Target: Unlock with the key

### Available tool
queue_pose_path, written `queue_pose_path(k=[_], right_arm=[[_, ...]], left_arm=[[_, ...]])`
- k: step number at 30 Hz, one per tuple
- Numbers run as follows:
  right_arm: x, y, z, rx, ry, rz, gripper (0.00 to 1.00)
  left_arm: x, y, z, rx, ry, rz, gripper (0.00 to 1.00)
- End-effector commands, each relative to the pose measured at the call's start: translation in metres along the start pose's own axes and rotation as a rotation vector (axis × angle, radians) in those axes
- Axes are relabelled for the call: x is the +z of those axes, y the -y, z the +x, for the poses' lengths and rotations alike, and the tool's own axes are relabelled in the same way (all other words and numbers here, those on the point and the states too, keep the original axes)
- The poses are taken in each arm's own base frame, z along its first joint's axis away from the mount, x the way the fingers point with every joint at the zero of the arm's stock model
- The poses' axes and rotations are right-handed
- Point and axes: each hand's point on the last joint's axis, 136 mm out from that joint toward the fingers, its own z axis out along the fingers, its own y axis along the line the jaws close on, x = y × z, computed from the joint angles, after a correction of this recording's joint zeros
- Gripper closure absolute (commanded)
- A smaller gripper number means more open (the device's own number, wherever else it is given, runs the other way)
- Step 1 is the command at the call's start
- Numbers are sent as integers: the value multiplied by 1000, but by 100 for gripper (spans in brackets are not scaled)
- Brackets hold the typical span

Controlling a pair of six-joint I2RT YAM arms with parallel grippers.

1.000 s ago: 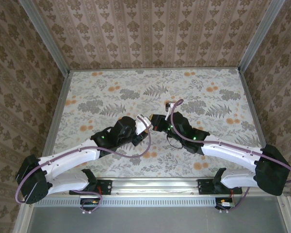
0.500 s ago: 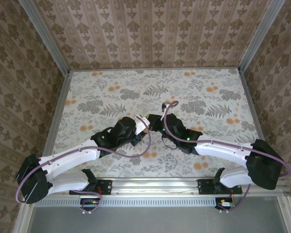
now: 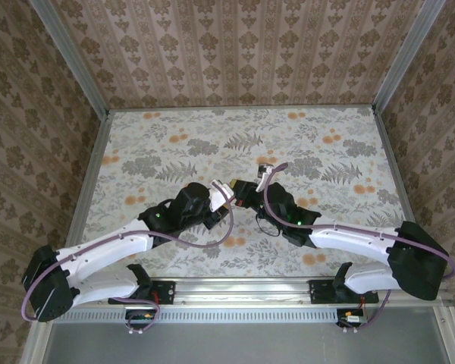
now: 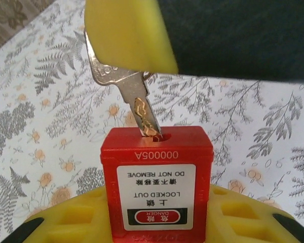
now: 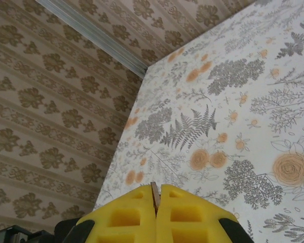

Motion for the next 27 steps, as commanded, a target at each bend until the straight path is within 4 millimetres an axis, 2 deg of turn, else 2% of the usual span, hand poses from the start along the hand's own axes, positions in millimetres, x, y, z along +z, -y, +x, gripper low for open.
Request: queue_pose_path(k=[1,6,10,14,16,20,24,27], right_arm=[[-26,1,121,-44,-491,-67,98],[-27,9,121,-36,-477,-45,98],[-28,3,119,-58,-479,-57,98],[-32,8,118,-100,-467,-41,98],[-33,2,117,-115,-458,-61,98],[-35,-4,116,-149,-444,-74,98],[-38,2,115,-168,-438,-59,97],[-39,-3,109,-177,-420,-72,95]], left_arm=[[-93,-29,-186,-61,737,-59,71],[-101,-33,-189,-58,756,-79,71],[-102,-36,-189,-59,759,-90,71],[-107,-42,-189,-66,775,-113,72],[-109,-45,-190,-75,786,-120,72],[-108,-46,-190,-81,783,-118,72],[-109,-46,-191,-79,783,-113,73],[-105,-44,-191,-73,773,-100,73]])
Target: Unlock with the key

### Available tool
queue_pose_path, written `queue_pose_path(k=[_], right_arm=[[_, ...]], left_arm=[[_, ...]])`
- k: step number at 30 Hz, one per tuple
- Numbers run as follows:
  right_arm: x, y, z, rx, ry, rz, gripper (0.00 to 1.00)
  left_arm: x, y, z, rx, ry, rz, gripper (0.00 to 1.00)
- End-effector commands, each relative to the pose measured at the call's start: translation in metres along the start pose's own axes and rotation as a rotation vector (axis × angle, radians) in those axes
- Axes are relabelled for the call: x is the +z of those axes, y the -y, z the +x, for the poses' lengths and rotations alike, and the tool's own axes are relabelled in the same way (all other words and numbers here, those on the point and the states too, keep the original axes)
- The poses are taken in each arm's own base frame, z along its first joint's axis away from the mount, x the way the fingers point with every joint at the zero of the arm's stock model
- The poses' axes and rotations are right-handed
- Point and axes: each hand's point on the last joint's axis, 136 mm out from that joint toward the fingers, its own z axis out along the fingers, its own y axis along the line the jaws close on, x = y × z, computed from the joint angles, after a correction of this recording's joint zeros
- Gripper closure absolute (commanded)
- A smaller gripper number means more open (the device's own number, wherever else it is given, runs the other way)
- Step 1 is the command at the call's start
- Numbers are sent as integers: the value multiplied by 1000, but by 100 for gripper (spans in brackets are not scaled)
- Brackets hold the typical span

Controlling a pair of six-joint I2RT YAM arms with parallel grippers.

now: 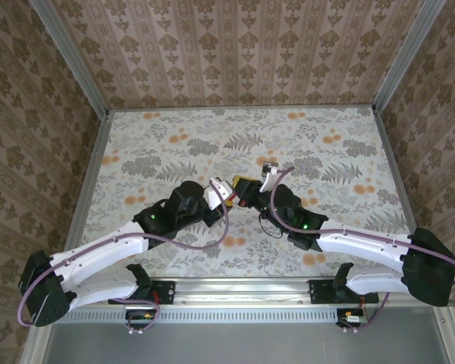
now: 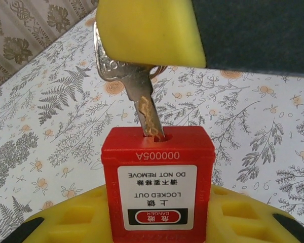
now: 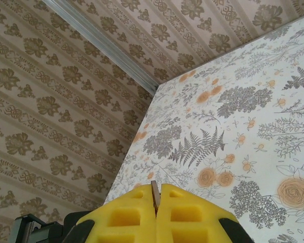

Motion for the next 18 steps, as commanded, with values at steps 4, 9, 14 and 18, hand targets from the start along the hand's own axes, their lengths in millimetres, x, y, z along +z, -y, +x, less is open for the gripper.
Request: queue_pose_path(k=[4,9,14,18], right_arm=[[-33,2,107,-137,-463,-58,91],[-35,-4,74,-183,-417,-61,90],[-34,-11,69,-199,-424,-74,90],[-30,-7,77,-184,-437,-63,92]], left_arm=[[-71,-37,-173,-63,647,-95,73],[-61,-29,-165,-57,598,-59,73],[-60,-26,-163,-59,592,-51,73],[-58,-22,-163,-57,589,-36,73]])
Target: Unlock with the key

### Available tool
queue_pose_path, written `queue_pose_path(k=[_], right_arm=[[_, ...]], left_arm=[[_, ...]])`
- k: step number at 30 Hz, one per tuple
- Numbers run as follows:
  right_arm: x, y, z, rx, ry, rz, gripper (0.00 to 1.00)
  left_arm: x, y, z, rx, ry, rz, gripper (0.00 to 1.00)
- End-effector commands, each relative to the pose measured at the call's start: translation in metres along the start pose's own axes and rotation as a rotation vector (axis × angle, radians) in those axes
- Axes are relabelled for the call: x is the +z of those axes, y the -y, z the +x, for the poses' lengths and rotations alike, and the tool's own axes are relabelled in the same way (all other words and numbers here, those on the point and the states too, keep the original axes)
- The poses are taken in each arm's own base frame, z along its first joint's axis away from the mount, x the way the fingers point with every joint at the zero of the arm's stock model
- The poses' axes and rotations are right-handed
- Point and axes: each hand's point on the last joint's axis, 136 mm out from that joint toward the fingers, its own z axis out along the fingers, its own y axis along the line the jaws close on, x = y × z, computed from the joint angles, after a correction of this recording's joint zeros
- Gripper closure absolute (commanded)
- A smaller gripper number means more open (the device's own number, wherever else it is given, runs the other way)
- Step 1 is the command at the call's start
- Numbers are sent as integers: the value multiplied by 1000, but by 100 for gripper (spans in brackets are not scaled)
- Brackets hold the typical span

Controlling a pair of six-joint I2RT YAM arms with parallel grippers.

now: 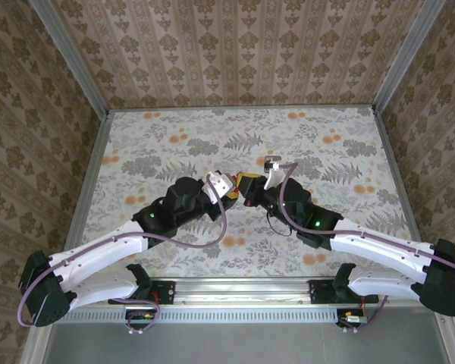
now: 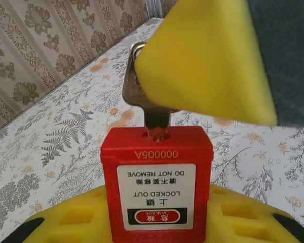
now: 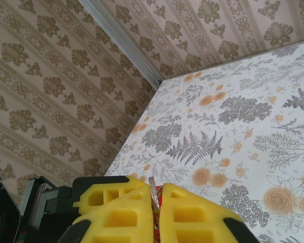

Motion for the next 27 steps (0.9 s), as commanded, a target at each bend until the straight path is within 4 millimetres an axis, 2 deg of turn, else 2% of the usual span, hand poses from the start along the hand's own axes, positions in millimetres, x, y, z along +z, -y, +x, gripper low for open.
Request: queue_pose_path(k=[1,5,13,15,18,22,27], right_arm=[[-6,0,99,-44,-384,-68,92],[-3,-1,106,-84,-416,-57,92],[-1,4,121,-42,-440,-59,92],[1,4,130,-27,-460,-66,92],[0,5,130,-31,-471,-58,90],[-10,3,107,-39,-437,-62,81],[-20,17,58,-22,-351,-19,75]], left_arm=[[-35,-19,-131,-35,443,-50,73],[-33,-14,-130,-31,439,-35,73],[-43,-22,-136,-37,481,-78,73],[-42,-23,-139,-36,484,-76,73],[-38,-20,-138,-26,469,-60,73],[-25,-17,-122,-23,402,-54,73],[-4,-8,-88,-53,298,-17,73]])
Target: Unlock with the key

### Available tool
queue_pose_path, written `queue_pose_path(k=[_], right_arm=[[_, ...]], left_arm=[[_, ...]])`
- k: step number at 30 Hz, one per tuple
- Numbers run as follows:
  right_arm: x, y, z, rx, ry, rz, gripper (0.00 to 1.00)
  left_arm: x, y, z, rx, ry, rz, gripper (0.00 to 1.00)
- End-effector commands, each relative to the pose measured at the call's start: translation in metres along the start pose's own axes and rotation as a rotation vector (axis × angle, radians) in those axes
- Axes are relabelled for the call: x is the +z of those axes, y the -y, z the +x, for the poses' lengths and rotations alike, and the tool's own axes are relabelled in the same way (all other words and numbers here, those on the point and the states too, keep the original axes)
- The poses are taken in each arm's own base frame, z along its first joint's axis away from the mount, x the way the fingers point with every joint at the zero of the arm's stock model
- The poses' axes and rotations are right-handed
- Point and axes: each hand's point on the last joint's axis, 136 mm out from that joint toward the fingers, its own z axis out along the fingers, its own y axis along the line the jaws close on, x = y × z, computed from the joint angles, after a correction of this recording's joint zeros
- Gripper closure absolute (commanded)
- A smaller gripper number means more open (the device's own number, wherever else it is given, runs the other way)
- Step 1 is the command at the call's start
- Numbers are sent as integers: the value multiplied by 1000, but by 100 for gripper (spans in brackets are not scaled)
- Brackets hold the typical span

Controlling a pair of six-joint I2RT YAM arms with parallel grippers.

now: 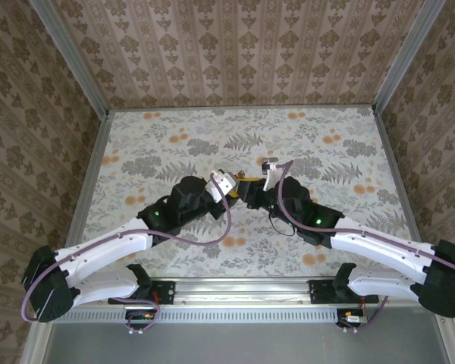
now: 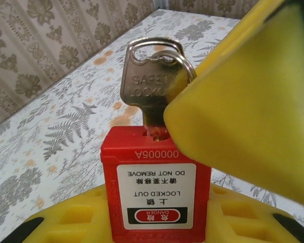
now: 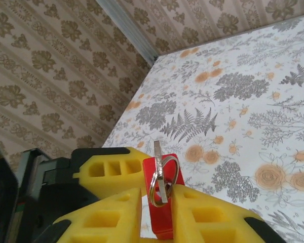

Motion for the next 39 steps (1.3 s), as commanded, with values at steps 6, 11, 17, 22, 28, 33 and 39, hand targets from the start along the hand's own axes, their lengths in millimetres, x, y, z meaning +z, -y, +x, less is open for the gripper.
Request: queue_pose_path(k=[6,11,17,22,28,33,39], right_arm=[[-29,15,4,-35,-154,21,69],[-44,32,-17,-52,-99,110,64],[-55,22,-43,-105,-63,99,60],[-49,1,-56,-140,-70,35,57],[-30,-13,-64,-159,-85,-2,57],[-11,-12,-53,-146,-127,-14,62],[-9,-9,-55,-143,-100,-10,83]], left_arm=[[-6,-3,-64,-69,233,4,73],[-2,-1,-56,-73,209,10,73],[1,1,-51,-75,193,19,74],[3,3,-51,-72,184,31,74],[3,4,-50,-73,184,32,74],[-1,3,-53,-74,197,28,74],[-4,5,-54,-76,202,41,74]])
